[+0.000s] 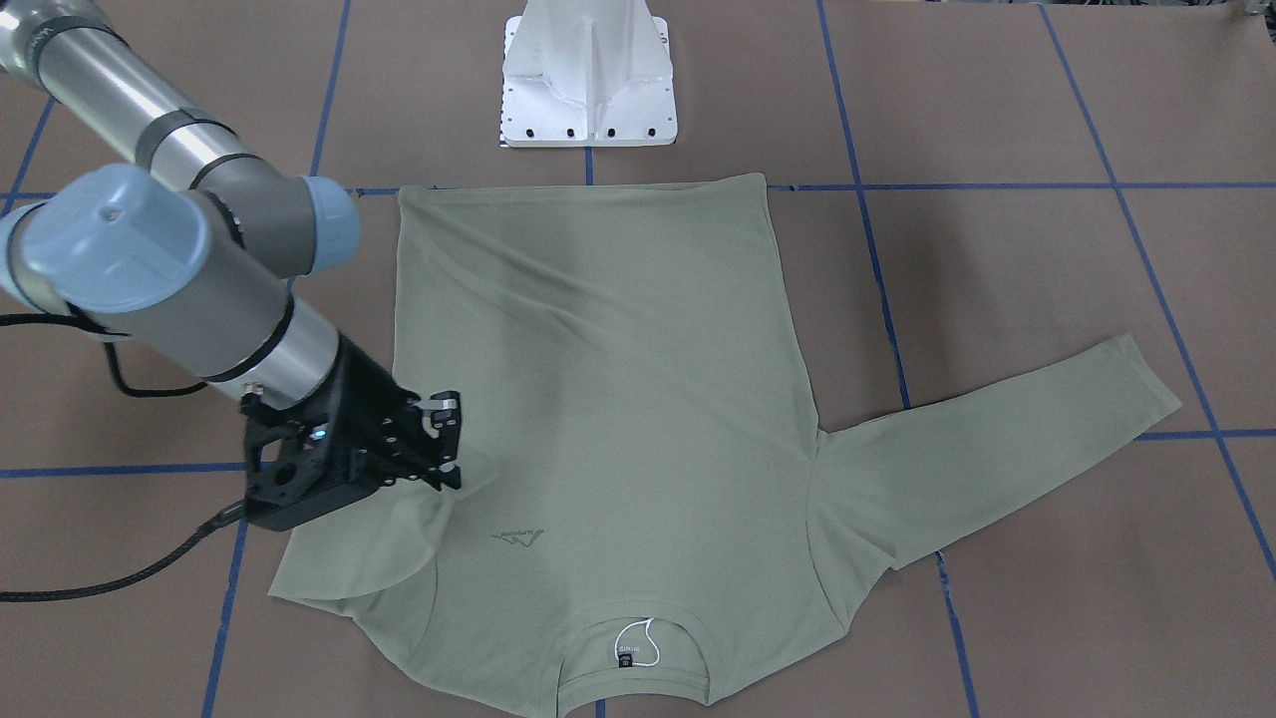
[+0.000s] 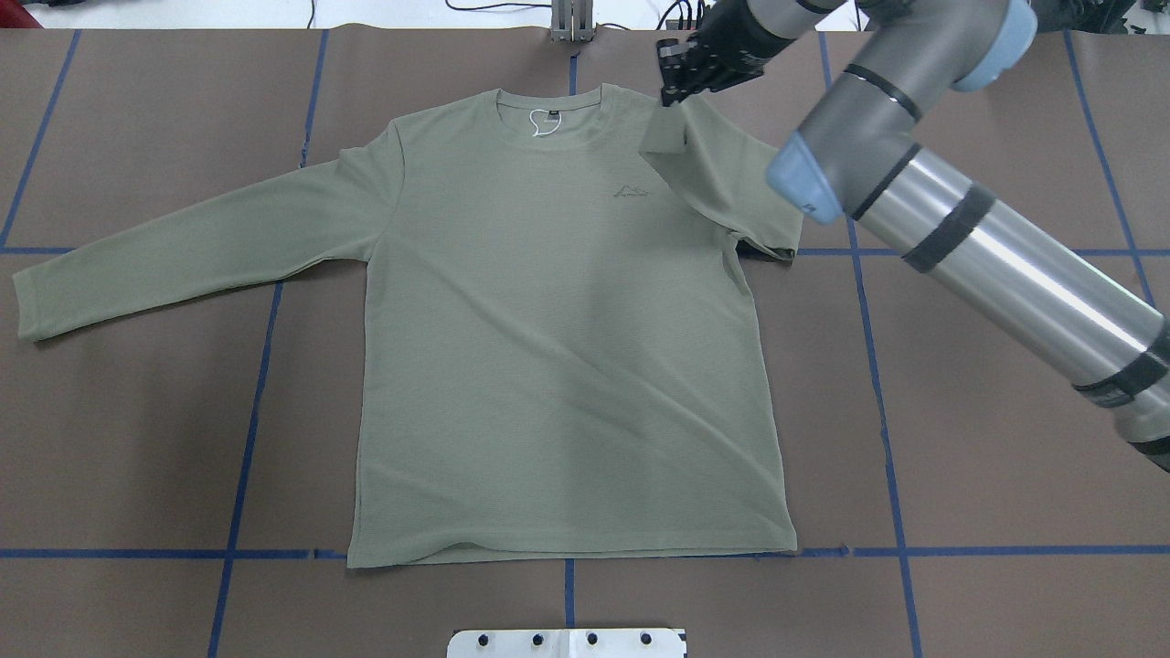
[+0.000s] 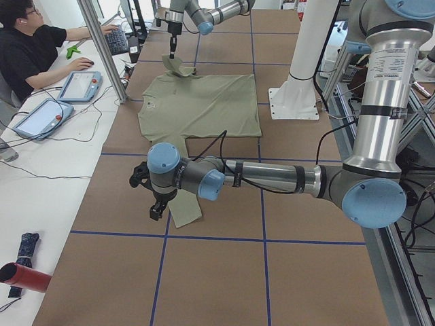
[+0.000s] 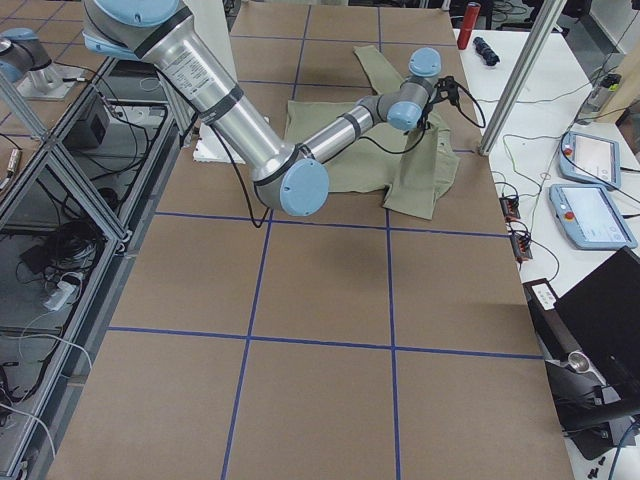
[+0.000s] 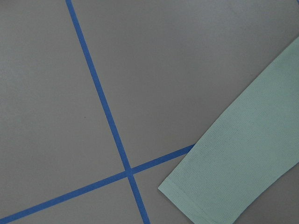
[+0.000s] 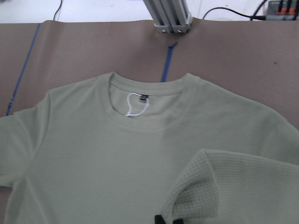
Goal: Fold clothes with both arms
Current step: 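Carry the grasped sleeve with the right gripper across the shirt body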
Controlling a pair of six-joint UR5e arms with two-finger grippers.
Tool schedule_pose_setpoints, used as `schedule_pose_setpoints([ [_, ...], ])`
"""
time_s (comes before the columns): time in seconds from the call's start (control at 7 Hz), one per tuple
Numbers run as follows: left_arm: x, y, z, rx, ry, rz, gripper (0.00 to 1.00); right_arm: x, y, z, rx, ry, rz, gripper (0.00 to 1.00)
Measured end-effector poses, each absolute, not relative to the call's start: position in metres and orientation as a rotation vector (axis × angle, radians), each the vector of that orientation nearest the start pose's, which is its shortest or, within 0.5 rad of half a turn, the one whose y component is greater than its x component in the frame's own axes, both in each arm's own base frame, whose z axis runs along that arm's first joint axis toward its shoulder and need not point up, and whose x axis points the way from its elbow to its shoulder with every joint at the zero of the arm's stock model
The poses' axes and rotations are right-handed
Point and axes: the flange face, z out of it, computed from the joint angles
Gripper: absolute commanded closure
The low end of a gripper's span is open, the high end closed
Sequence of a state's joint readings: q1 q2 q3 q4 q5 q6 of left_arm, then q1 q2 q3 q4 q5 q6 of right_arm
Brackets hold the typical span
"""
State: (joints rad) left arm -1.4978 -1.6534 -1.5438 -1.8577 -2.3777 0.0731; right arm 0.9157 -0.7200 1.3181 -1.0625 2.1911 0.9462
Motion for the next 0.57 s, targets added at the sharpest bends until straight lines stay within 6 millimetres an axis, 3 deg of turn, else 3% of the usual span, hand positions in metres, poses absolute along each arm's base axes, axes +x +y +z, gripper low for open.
schedule_pose_setpoints([
  [0.29, -0.022, -0.546, 0.597, 0.32, 0.801, 0.272, 0.0, -0.485, -0.619, 0.067, 0.393, -1.157, -0.11, 1.0],
  [0.43, -0.022, -0.546, 0.598, 0.319, 0.8, 0.271, 0.0, -0.529, -0.596, 0.04, 0.407, -1.145, -0.13, 1.0],
  [0.57, -0.022, -0.546, 0.599, 0.317, 0.8, 0.269, 0.0, -0.571, -0.577, 0.034, 0.412, -1.117, -0.145, 1.0],
])
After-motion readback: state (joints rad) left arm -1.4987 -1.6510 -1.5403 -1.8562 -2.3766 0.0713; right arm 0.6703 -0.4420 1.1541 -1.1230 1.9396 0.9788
